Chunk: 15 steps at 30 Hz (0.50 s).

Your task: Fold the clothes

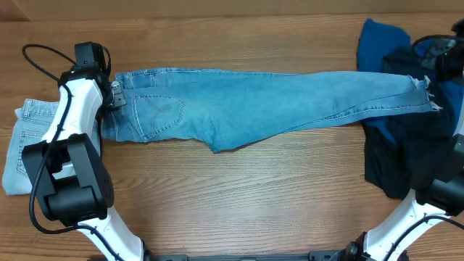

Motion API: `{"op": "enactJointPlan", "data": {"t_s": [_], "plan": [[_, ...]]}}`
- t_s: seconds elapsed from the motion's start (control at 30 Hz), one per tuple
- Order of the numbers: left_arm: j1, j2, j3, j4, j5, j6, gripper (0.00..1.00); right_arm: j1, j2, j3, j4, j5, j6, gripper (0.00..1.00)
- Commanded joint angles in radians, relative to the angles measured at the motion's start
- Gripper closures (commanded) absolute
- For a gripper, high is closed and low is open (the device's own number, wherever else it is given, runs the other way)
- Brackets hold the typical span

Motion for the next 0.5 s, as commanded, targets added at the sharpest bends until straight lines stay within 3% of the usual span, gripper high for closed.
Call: {"op": "enactJointPlan", "data": {"t_s": [0.0,0.3,0.37,0.47], "plan": [[0.005,-0.021,0.007,-0.002,-0.015,0.018,0.85,0.003,0.081,-0.001,-0.006,0.011,0.001,0.8],[0.005,-0.021,0.007,-0.002,-0.015,0.019,0.84,0.003,0.217,-0.001,-0.016,0.012,0.001,0.78],[0.005,-0.021,0.007,-0.005,-0.015,0.019,0.84,0.003,0.217,-0.001,-0.032,0.013,0.001,0.65],[0.005,-0.021,0.007,-0.005,-0.015,0.019,0.84,0.002,0.217,-0.001,-0.054,0.091,0.001,0.61]]}}
